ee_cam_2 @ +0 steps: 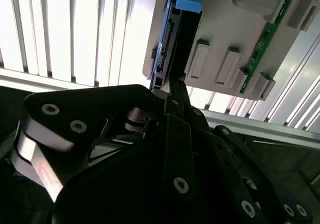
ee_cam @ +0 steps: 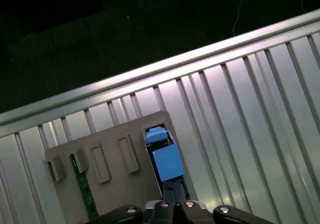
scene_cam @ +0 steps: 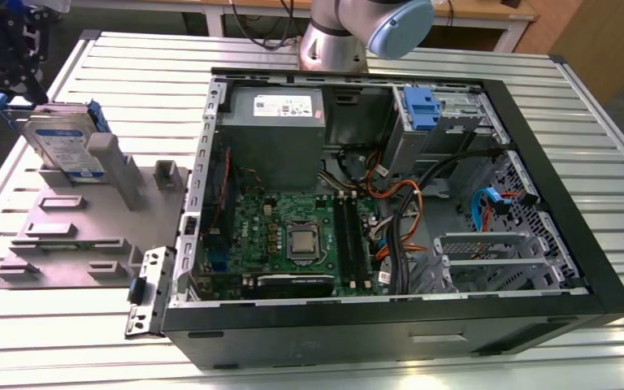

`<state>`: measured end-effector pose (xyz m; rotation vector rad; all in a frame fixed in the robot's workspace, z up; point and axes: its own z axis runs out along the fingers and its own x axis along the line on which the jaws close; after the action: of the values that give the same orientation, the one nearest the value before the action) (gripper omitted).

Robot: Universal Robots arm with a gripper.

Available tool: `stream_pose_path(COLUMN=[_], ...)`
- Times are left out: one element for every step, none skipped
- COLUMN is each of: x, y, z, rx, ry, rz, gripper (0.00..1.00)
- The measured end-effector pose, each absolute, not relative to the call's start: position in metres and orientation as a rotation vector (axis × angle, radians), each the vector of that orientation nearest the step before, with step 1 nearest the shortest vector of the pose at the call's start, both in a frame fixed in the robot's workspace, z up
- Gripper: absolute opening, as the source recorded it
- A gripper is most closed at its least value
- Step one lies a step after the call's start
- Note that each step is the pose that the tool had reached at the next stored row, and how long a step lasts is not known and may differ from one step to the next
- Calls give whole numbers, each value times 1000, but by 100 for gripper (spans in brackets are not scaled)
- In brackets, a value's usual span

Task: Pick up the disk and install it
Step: 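Pick up the disk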

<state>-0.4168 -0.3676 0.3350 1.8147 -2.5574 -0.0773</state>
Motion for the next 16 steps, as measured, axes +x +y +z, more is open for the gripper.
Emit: stream_pose_path(x=[-417, -417, -417, -417, -417, -417, -417, -417, -417, -417, -417, -417, -417, -417, -416, -416], y=[-368, -368, -368, -368, -368, -368, -368, -368, -368, -368, -368, -368, -368, -368, -368, -368], z=[335, 335, 335, 335, 335, 335, 335, 335, 335, 335, 335, 335, 335, 335, 335, 335], rx=[1874, 1896, 1918, 1940, 1963, 1985, 2006, 2027, 2042, 2048, 2050, 2050, 2050, 2050, 2050, 2050], ry=[-2513, -2496, -2478, -2461, -2442, -2424, -2405, -2388, -2374, -2368, -2367, -2367, -2367, -2367, -2367, -2367], rz=[-77, -77, -77, -77, -77, -76, -76, -76, -76, -76, -76, -76, -76, -76, -76, -76], gripper=[11, 11, 11, 11, 11, 11, 11, 11, 11, 11, 11, 11, 11, 11, 11, 11])
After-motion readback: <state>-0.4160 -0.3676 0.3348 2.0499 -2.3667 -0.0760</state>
